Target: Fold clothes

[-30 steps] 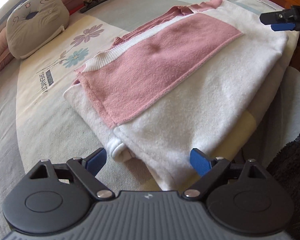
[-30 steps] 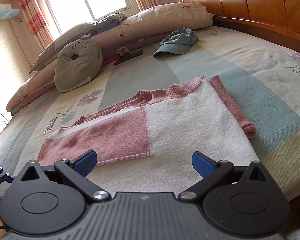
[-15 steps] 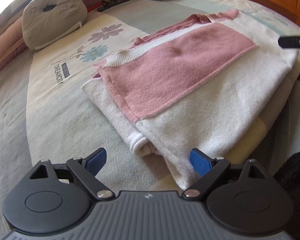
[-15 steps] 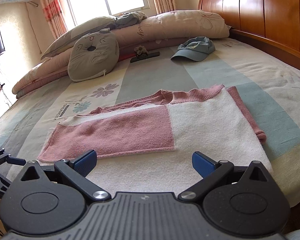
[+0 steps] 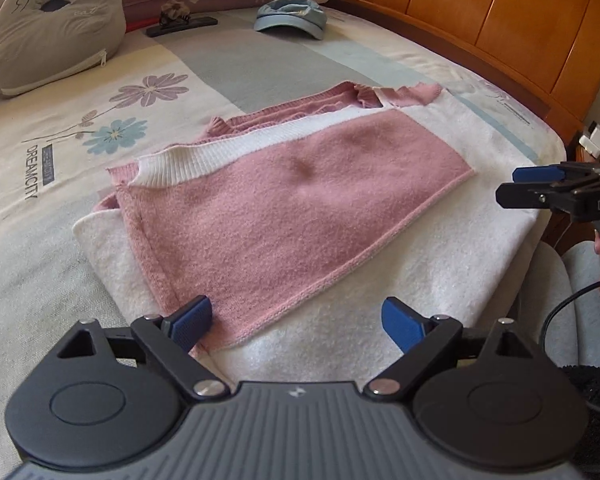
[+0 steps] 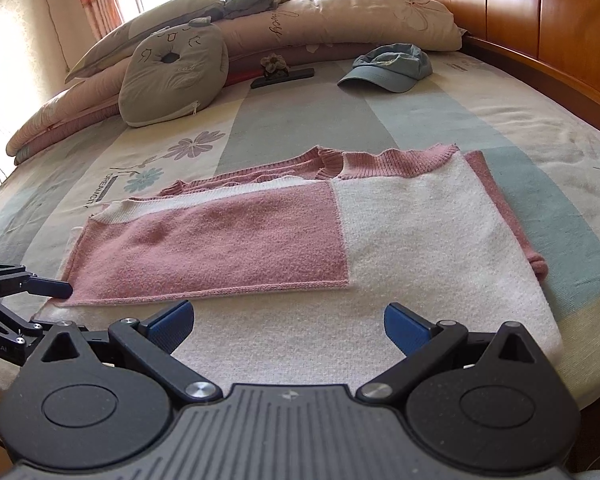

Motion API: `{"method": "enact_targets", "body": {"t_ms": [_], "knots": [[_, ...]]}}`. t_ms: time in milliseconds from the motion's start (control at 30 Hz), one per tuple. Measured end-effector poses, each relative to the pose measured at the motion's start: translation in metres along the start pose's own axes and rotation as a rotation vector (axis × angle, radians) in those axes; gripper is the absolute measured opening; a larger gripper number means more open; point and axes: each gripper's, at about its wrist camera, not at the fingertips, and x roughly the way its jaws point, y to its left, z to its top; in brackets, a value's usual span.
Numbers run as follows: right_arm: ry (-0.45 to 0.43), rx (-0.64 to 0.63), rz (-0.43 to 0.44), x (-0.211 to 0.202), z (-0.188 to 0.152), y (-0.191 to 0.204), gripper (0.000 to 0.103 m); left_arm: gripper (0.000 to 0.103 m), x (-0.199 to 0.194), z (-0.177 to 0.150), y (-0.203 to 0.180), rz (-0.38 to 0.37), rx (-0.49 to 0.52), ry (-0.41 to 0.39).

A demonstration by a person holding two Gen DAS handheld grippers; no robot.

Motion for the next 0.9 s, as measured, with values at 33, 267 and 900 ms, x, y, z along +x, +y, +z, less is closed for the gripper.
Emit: {"method": "enact_targets", "body": {"t_ms": [33, 267, 900], "knots": [[0.002, -0.01, -0.005, 0.003, 0.003, 0.001, 0.103, 0.092, -0.002, 0.006, 0.001, -0.002, 0.002, -0.012], [-0.021, -0.065, -0.019, 0.025, 0.028, 0.005, 0.103, 0.093, 0.009, 0.049, 0.006, -0.226, -0.076, -0.08], [0.026, -0.042, -0.08, 0.051, 0.01, -0.015, 0.103, 0.094, 0.066, 0.066, 0.004, -0.066, -0.091, 0.007]]}}
